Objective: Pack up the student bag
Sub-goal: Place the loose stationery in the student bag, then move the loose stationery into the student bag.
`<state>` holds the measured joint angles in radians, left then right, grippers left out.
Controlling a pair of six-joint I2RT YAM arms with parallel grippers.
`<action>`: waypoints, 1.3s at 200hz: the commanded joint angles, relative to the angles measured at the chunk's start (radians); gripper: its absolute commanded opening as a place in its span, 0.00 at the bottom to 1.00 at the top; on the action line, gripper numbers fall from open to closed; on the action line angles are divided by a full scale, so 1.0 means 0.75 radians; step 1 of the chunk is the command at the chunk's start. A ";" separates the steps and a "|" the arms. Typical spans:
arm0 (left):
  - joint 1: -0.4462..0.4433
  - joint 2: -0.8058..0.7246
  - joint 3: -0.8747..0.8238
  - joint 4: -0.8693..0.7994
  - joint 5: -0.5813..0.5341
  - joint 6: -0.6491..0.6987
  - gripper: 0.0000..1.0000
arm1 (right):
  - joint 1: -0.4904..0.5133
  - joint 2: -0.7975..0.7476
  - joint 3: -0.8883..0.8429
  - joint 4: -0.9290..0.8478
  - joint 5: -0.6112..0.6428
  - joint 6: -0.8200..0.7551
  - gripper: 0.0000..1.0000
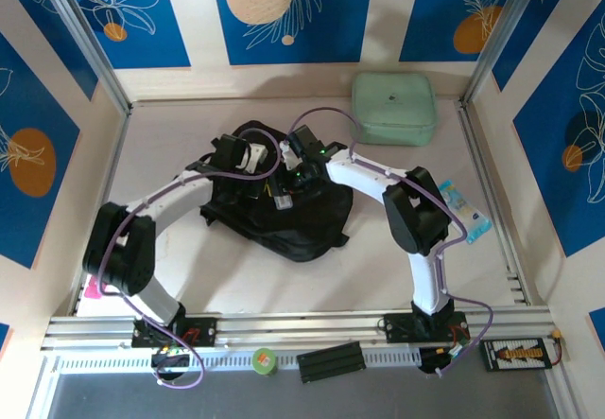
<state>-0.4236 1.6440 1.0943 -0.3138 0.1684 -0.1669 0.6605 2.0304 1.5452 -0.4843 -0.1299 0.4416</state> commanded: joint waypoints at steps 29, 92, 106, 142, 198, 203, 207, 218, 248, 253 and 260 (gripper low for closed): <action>0.043 0.190 0.107 -0.144 -0.012 -0.047 0.00 | -0.022 0.025 0.014 0.084 0.031 0.083 0.50; 0.051 0.250 0.125 -0.150 -0.005 -0.063 0.00 | -0.042 -0.074 -0.037 0.034 -0.048 0.130 0.69; 0.057 0.250 0.124 -0.144 0.002 -0.071 0.00 | -0.043 -0.139 -0.095 0.006 -0.012 0.149 0.71; 0.060 0.250 0.128 -0.142 0.003 -0.074 0.00 | -0.067 -0.362 -0.374 0.098 -0.059 0.306 0.74; 0.063 0.250 0.130 -0.134 0.021 -0.083 0.00 | 0.016 -0.338 -0.493 0.132 0.046 0.296 0.50; 0.061 0.248 0.130 -0.133 0.023 -0.082 0.00 | 0.022 -0.321 -0.479 0.127 0.065 0.287 0.49; 0.063 0.248 0.130 -0.133 0.023 -0.084 0.00 | 0.026 -0.307 -0.468 0.124 0.071 0.277 0.47; 0.062 0.248 0.130 -0.132 0.027 -0.084 0.00 | 0.033 -0.274 -0.440 0.128 0.080 0.254 0.44; 0.064 0.241 0.130 -0.134 0.031 -0.088 0.00 | 0.036 -0.205 -0.358 0.144 0.114 0.218 0.40; 0.064 0.238 0.133 -0.136 0.031 -0.089 0.00 | 0.035 -0.197 -0.345 0.151 0.120 0.212 0.39; 0.064 0.231 0.137 -0.142 0.034 -0.089 0.00 | 0.036 -0.187 -0.330 0.161 0.127 0.202 0.38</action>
<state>-0.3927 1.7897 1.1904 -0.3668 0.1875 -0.2245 0.6876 1.8641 1.2385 -0.3832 -0.0765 0.6308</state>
